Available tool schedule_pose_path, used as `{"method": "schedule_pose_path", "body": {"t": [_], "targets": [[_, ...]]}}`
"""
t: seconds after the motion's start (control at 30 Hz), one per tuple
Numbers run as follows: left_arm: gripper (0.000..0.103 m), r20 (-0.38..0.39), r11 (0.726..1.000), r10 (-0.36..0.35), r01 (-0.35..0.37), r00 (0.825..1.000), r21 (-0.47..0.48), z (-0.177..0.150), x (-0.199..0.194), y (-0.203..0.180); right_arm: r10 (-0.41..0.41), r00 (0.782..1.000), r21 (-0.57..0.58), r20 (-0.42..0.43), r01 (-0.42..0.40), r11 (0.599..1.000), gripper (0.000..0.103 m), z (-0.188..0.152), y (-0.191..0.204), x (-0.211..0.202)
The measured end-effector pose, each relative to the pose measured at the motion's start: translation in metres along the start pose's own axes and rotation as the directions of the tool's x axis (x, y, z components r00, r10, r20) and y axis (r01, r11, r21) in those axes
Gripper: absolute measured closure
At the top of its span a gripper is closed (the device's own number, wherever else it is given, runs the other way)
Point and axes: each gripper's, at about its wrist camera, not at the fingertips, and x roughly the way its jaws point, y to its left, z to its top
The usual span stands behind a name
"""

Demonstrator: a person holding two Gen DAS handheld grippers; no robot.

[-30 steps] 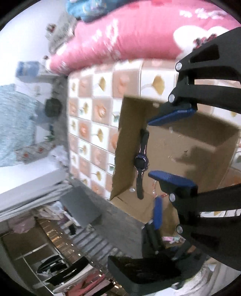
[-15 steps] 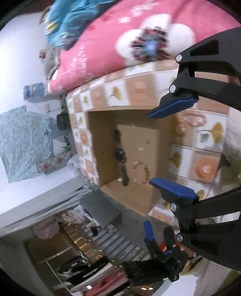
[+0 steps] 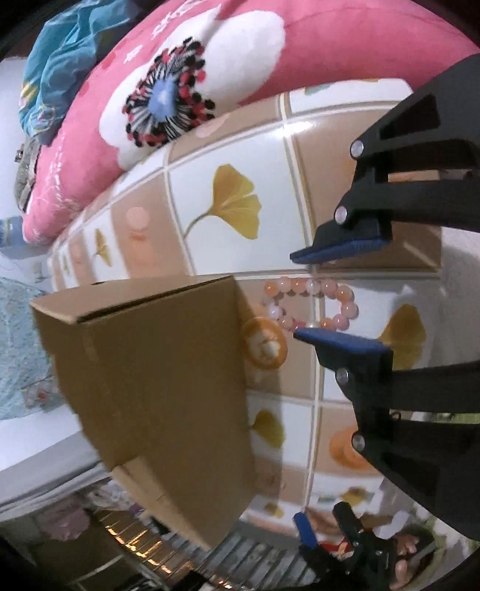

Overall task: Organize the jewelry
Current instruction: 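Move the right tool down to the pink bead bracelet and close, then lift the pink bead bracelet slightly with the right tool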

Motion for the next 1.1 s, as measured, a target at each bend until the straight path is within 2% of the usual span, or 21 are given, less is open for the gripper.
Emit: {"method": "schedule_pose_path", "body": {"t": [0.13,0.2,0.27,0.33,0.47,0.53,0.57,0.63,0.7,0.73,0.8,0.9,1.0,1.1], "targets": [[0.012,-0.006,0.999,0.017,-0.016,1.0,0.04,0.001,0.008,-0.005,-0.047,0.999,-0.048,-0.008,0.047,0.998,0.093,-0.002,0.004,0.005],[0.012,-0.007,0.999,0.017,-0.017,1.0,0.042,0.002,0.011,-0.005,0.022,0.999,-0.022,-0.029,-0.022,1.0,0.093,-0.004,0.002,0.005],[0.012,-0.013,0.999,0.017,-0.017,1.0,0.036,0.003,0.014,-0.003,0.053,0.998,-0.022,-0.038,-0.054,0.998,0.093,-0.008,0.007,0.004],[0.012,-0.007,0.999,0.028,-0.028,1.0,0.038,0.002,0.015,-0.001,0.129,0.991,-0.007,-0.043,-0.129,0.992,0.093,-0.011,0.012,0.002],[0.012,0.0,0.997,0.05,-0.05,0.999,0.052,0.002,0.017,-0.001,0.288,0.957,0.028,-0.033,-0.287,0.957,0.093,-0.012,0.024,-0.002],[0.012,0.002,0.996,0.065,-0.065,0.998,0.06,0.002,0.017,-0.001,0.384,0.923,0.037,-0.028,-0.383,0.923,0.093,-0.009,0.035,0.0],[0.012,0.004,0.995,0.072,-0.072,0.997,0.064,0.002,0.017,0.0,0.399,0.916,0.028,-0.03,-0.398,0.917,0.093,-0.007,0.042,0.001],[0.012,0.002,0.993,0.093,-0.093,0.996,0.07,0.001,0.018,-0.001,0.391,0.92,-0.001,-0.036,-0.391,0.92,0.093,-0.005,0.053,0.003],[0.01,-0.002,0.991,0.114,-0.113,0.994,0.075,0.0,0.018,0.0,0.325,0.945,-0.036,-0.041,-0.326,0.945,0.093,-0.003,0.058,0.008],[0.009,-0.002,0.991,0.116,-0.115,0.993,0.066,0.0,0.018,0.0,0.265,0.963,-0.053,-0.041,-0.267,0.962,0.093,-0.002,0.057,0.011],[0.008,0.0,0.991,0.128,-0.127,0.992,0.051,-0.001,0.018,0.002,0.213,0.976,-0.049,-0.046,-0.215,0.975,0.093,-0.002,0.052,0.015],[0.008,-0.001,0.989,0.14,-0.14,0.99,0.043,-0.001,0.016,0.002,0.24,0.969,-0.009,-0.051,-0.241,0.971,0.092,0.0,0.042,0.016],[0.008,-0.002,0.988,0.153,-0.153,0.988,0.027,-0.001,0.017,0.001,0.231,0.972,-0.029,-0.044,-0.232,0.972,0.091,-0.002,0.043,0.013],[0.008,-0.004,0.986,0.169,-0.169,0.986,0.007,-0.001,0.017,0.0,0.209,0.977,-0.045,-0.038,-0.211,0.977,0.076,-0.002,0.045,0.015]]}}
